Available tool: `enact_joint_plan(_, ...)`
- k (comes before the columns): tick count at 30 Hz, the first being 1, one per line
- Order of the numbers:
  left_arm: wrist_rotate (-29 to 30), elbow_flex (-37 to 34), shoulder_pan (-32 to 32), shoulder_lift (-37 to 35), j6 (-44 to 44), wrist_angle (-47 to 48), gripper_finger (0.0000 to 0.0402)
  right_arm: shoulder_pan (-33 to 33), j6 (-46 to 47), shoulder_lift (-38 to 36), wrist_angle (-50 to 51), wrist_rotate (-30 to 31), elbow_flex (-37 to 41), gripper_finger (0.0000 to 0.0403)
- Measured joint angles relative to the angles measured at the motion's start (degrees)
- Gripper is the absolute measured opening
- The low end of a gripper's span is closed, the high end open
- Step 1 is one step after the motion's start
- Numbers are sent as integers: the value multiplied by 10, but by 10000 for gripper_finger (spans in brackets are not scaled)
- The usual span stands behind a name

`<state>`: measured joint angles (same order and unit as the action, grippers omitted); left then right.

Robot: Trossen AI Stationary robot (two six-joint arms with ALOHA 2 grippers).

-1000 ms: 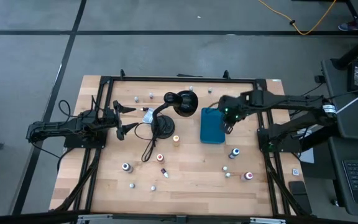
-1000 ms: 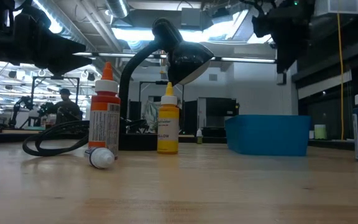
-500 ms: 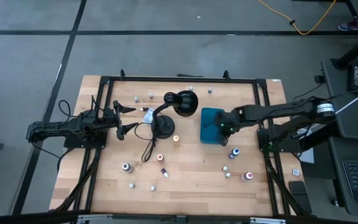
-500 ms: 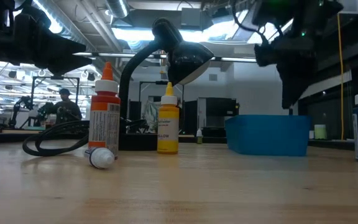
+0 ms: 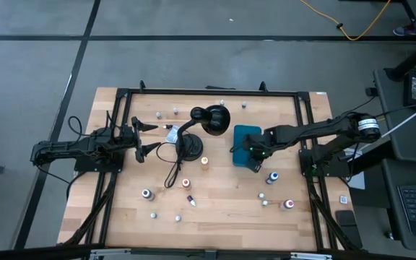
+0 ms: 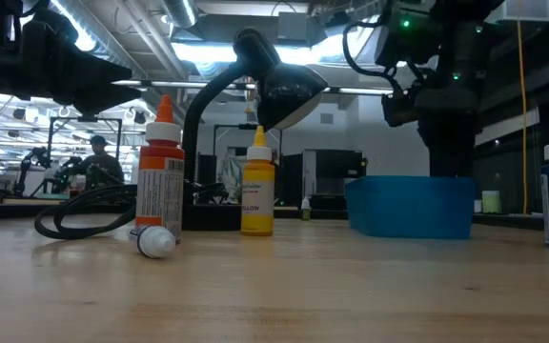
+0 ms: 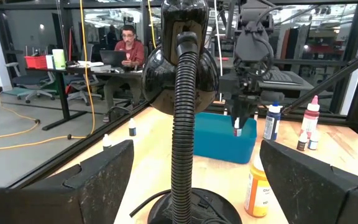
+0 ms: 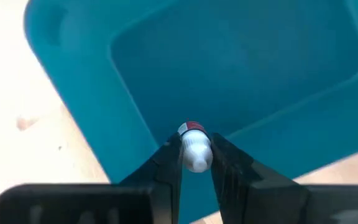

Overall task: Pick & Place food coloring
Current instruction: Put the small red food coloring bottle into the blue bin

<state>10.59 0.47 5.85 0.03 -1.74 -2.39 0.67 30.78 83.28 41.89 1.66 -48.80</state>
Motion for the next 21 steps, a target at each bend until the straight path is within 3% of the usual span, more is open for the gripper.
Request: enact_joint_plan(21, 0, 0, 0, 0, 0, 0, 345, -13, -86, 22, -1, -3, 0, 72)
